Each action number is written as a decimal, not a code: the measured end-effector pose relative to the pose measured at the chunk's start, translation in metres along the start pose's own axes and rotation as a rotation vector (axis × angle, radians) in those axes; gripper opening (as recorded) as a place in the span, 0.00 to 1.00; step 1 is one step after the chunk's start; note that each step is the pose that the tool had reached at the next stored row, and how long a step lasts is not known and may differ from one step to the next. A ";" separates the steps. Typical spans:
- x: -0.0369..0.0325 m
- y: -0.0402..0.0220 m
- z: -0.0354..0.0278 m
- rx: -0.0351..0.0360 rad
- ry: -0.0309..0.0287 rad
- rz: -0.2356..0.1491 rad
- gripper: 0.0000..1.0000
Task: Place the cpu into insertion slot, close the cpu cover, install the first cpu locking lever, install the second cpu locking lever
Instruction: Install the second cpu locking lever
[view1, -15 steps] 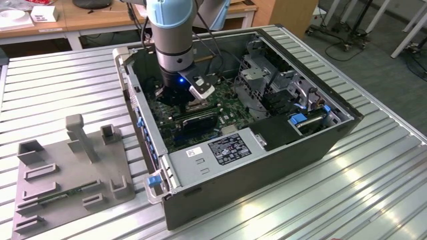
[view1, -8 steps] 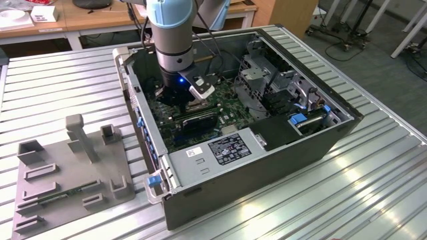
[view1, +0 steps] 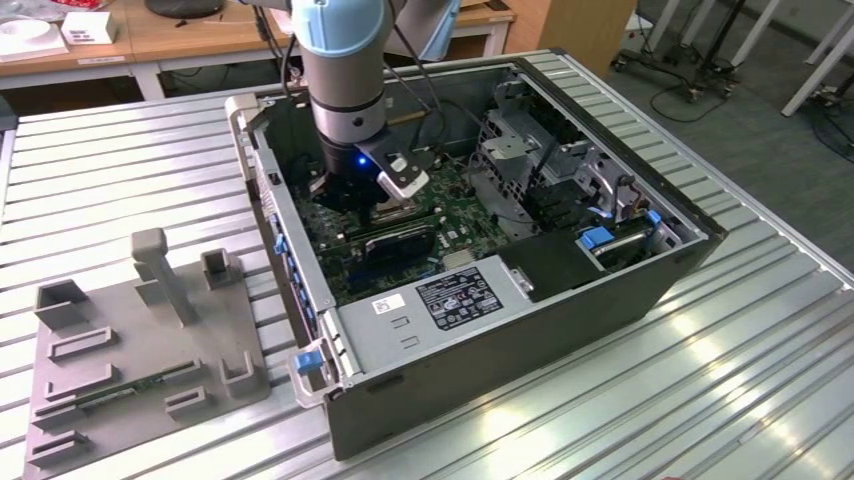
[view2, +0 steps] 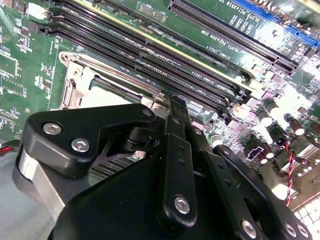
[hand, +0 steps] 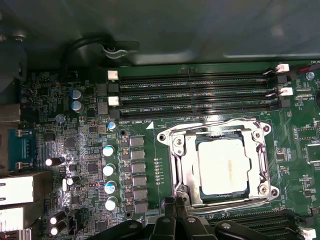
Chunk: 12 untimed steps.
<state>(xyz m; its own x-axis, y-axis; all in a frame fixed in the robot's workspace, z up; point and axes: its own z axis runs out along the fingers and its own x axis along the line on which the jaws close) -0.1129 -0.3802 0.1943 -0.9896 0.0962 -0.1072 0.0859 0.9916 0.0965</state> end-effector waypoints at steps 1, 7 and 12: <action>0.0001 0.0000 0.0000 -0.0001 -0.0003 0.000 0.11; 0.0012 -0.0001 -0.0001 -0.0002 -0.0018 0.000 0.11; 0.0019 -0.0002 -0.0002 -0.0001 -0.0021 0.000 0.11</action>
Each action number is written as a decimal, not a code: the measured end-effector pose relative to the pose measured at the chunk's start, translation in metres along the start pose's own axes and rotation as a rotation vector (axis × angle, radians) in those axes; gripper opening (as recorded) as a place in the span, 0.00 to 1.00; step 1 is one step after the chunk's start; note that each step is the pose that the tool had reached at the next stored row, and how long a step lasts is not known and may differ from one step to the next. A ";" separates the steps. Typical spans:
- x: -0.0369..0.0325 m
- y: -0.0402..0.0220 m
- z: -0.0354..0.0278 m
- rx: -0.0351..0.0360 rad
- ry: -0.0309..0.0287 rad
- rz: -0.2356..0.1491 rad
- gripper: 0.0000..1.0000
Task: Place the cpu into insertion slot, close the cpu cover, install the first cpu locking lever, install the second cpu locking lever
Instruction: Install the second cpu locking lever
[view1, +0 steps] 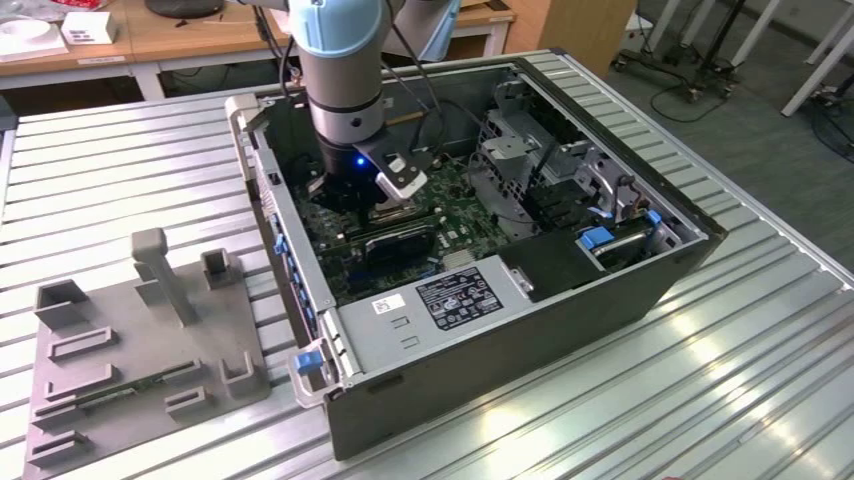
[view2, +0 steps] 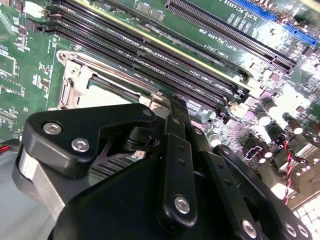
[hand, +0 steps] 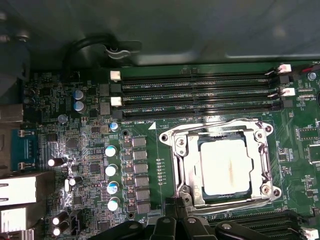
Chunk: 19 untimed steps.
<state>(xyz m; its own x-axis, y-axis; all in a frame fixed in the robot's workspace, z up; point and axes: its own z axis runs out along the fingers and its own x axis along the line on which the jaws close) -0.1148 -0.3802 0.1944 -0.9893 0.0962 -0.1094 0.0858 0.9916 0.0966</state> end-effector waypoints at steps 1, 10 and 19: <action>0.0002 0.0000 0.0000 0.0000 -0.0002 0.000 0.11; 0.0007 0.0002 -0.0001 -0.0001 -0.0011 0.000 0.11; 0.0003 0.0006 -0.0044 -0.0001 -0.0013 0.001 0.11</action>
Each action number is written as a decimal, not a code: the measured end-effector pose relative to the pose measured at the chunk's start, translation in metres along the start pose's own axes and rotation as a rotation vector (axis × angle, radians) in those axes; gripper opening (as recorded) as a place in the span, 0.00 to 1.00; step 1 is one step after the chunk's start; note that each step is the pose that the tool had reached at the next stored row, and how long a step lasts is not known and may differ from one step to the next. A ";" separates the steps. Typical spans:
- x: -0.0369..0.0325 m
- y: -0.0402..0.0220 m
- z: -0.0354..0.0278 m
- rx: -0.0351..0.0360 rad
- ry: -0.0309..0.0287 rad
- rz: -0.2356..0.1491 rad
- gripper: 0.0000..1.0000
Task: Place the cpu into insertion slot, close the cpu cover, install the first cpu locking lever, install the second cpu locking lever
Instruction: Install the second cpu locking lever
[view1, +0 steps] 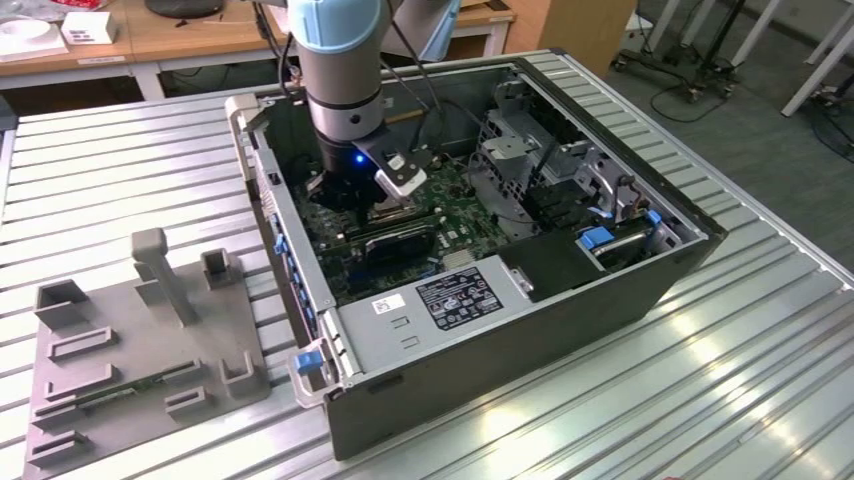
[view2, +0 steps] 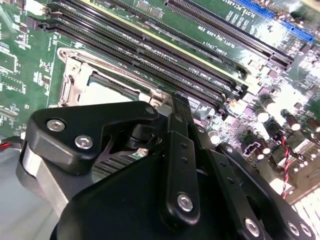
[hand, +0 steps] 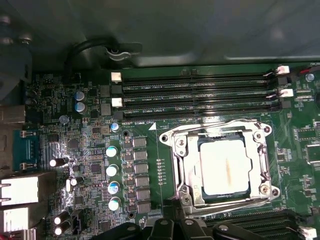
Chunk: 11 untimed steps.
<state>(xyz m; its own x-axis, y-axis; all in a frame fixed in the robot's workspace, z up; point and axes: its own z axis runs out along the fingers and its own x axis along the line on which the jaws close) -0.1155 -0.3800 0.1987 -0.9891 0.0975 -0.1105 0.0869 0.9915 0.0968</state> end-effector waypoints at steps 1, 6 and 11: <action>-0.0002 0.0001 -0.0015 0.0002 0.0001 0.000 0.11; -0.0012 0.0010 -0.0103 0.0005 0.0004 0.003 0.11; -0.0025 0.0020 -0.0207 0.0008 0.0010 0.004 0.11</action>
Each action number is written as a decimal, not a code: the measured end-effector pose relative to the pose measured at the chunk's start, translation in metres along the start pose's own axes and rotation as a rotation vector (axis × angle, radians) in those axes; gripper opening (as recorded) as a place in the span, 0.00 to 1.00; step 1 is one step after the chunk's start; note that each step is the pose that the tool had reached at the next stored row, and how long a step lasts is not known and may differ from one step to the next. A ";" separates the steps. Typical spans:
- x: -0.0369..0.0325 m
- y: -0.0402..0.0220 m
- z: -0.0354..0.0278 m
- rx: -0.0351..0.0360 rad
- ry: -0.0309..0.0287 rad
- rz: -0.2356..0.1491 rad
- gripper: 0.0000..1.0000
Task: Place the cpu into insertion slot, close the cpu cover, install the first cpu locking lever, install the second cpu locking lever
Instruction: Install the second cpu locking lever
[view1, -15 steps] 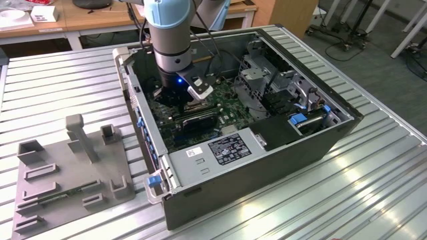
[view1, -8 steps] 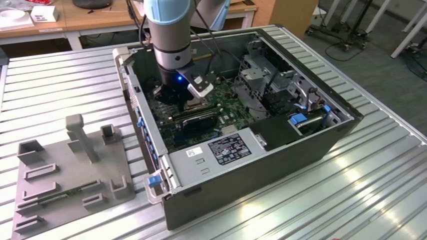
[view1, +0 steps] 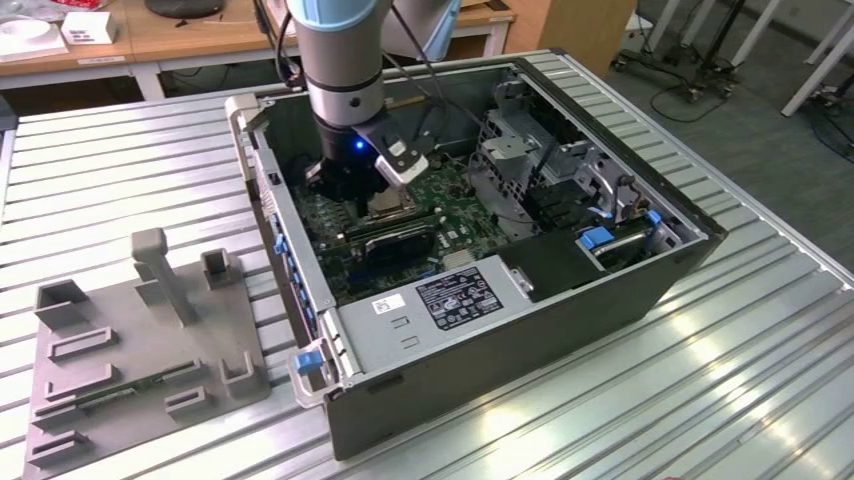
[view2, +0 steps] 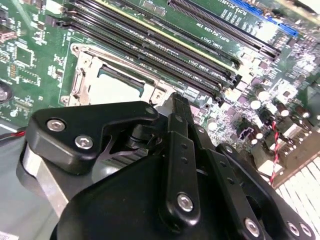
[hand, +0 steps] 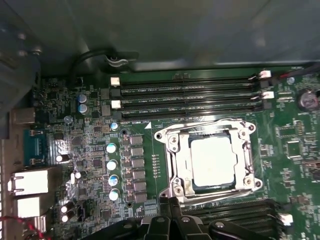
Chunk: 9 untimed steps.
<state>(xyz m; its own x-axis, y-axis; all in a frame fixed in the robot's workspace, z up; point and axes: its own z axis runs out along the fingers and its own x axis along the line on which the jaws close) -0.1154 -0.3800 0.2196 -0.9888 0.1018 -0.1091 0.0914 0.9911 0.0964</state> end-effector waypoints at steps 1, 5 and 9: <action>-0.0002 0.0002 -0.0020 0.0000 0.0000 0.000 0.11; -0.0010 0.0008 -0.0087 0.0001 0.0002 0.001 0.11; -0.0013 0.0011 -0.0111 0.0002 0.0001 0.001 0.11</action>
<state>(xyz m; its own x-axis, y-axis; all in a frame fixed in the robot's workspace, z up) -0.1153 -0.3799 0.2308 -0.9887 0.1031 -0.1089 0.0927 0.9910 0.0964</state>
